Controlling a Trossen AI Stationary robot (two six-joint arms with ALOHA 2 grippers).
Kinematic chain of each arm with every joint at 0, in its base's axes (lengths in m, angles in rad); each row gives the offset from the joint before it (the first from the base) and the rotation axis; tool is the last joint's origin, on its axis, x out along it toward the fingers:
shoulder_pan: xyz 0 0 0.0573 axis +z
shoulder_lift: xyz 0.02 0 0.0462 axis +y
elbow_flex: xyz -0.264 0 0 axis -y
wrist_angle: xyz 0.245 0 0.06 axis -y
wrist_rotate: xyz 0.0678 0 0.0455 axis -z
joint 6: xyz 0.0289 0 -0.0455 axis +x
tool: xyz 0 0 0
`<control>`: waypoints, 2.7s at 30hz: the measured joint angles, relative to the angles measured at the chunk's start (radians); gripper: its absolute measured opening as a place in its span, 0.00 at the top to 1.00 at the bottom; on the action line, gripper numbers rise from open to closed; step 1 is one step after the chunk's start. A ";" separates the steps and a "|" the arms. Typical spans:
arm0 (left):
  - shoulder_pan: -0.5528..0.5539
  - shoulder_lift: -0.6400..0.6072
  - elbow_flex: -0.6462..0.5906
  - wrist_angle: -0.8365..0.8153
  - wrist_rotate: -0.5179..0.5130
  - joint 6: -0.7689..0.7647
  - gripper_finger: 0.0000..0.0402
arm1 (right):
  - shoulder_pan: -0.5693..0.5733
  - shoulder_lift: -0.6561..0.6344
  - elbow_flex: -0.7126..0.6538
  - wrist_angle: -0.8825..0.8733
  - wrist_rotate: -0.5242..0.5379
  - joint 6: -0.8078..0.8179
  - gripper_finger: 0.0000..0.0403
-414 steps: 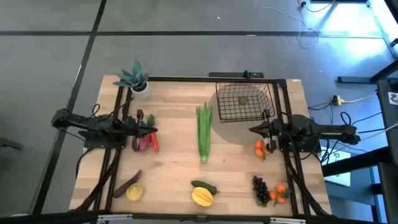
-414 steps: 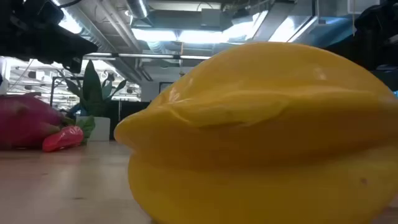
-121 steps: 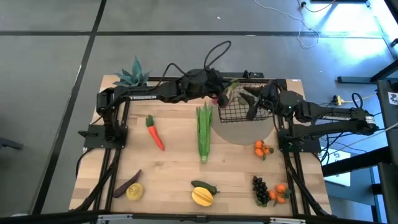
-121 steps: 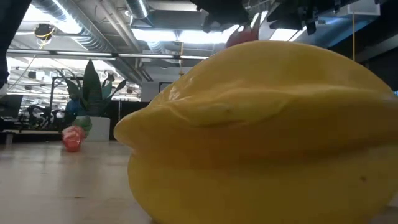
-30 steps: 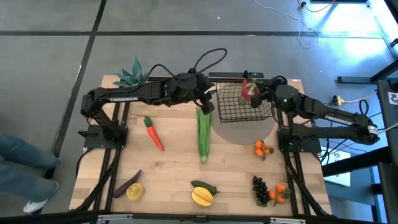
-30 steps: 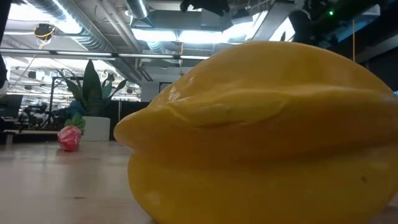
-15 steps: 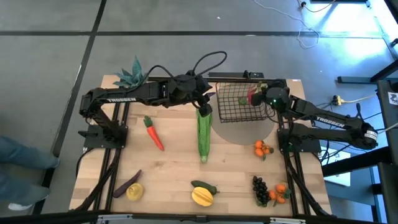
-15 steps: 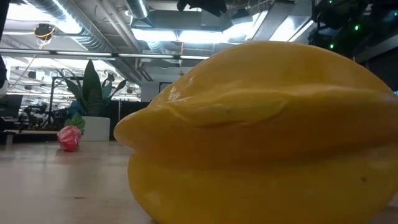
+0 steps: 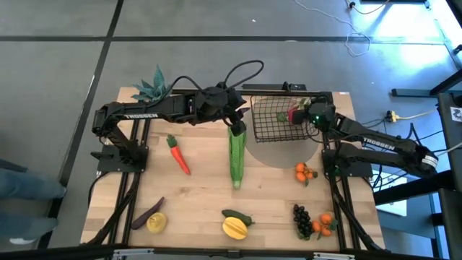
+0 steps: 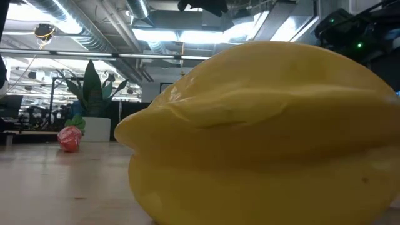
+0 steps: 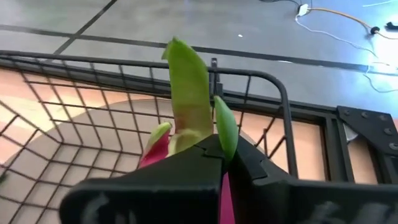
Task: Build produce basket
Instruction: Put the dragon fruit into the black wire basket
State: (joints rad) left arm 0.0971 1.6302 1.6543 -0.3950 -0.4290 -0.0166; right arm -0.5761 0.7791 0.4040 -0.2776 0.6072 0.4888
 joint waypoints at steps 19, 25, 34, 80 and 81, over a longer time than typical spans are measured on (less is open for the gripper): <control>0.001 0.000 0.000 -0.018 0.000 -0.001 0.73 | -0.052 0.000 -0.014 0.049 -0.077 -0.061 0.82; 0.001 0.000 0.000 -0.018 0.000 -0.002 0.73 | -0.052 0.000 -0.014 0.151 0.024 -0.161 0.72; 0.001 0.001 0.000 -0.018 0.000 -0.009 0.73 | -0.052 -0.001 -0.014 0.194 0.133 -0.179 0.72; 0.009 0.002 -0.001 -0.250 -0.015 -0.168 0.73 | -0.075 0.229 0.126 0.021 -0.722 -0.484 0.76; 0.009 0.002 -0.001 -0.249 -0.015 -0.169 0.73 | -0.082 0.239 0.126 0.022 -0.723 -0.485 0.76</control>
State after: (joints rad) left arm 0.1066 1.6318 1.6531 -0.6445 -0.4442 -0.1852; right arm -0.6579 1.0181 0.5297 -0.2558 -0.1154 0.0040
